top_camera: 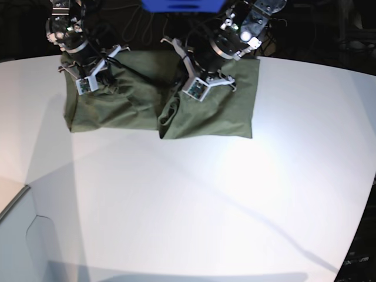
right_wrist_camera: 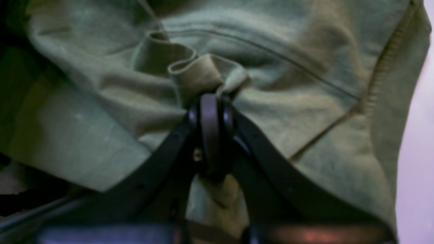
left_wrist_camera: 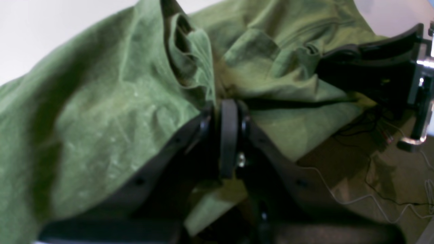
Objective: Layout the t-shirt on the table in an organized manner, then fold the t-shirt properly
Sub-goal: 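Grasp the shirt end with the left gripper and fold it toward the right gripper, then release the folded end and raise the left gripper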
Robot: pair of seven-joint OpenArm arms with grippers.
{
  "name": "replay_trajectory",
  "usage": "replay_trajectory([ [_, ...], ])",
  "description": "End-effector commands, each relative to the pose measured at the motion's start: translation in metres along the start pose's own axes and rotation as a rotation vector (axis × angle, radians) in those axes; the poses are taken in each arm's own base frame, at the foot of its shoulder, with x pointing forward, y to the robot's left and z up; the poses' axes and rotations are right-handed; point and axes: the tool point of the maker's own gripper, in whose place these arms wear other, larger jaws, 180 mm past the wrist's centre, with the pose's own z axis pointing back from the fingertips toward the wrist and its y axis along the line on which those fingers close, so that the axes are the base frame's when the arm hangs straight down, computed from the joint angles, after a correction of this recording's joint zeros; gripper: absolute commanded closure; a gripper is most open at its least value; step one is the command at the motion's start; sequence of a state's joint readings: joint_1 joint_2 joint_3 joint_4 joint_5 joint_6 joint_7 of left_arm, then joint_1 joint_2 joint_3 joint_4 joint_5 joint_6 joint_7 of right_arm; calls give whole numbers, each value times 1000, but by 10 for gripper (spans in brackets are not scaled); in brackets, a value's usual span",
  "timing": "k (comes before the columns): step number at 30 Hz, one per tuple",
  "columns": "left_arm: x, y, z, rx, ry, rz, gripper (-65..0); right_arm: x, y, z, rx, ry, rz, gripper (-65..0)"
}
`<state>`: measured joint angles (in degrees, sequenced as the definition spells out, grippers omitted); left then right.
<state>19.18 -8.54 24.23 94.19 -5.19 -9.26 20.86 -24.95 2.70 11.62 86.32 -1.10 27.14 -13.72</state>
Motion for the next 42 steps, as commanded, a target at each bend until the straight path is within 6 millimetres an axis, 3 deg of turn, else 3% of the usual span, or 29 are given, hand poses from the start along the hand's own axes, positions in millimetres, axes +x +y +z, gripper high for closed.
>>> replay_trajectory([
  [1, 11, -5, 0, -16, -40, 4, -5, 11, -3, 2, -6, -39, -1, 0],
  [3, 11, -6, 0, -21, -40, 2, -11, 11, -3, 2, -6, -40, 0, 0],
  [5, 11, -6, 0, -23, -37, 4, -61, 12, -3, 2, -6, -41, 0, 0],
  [10, 5, -33, 3, -102, -20, -38, -272, 14, -5, -2, -9, -23, 4, 0],
  [12, 6, -44, 6, -138, -25, -64, -326, 14, -6, -2, -10, -11, 7, 0],
  [14, 11, -50, 11, -157, -42, -82, -356, 26, -7, -1, -15, -29, 20, -1],
  [17, 23, -46, 16, -146, -73, -93, -362, 43, -8, 4, -26, -60, 43, -66],
  [23, 37, 2, 27, -28, -104, -97, -362, 72, -23, 17, -87, -85, 56, -270],
  [28, 35, 54, 47, 128, -112, -47, -365, 80, -63, 19, -206, -94, -47, -428],
  [34, 31, 100, 69, 244, -124, 53, -366, 60, -87, 10, -245, -42, -120, -439],
  [42, 33, 157, 105, 366, -204, 248, -365, 34, -83, -5, -218, 22, -167, -439],
])
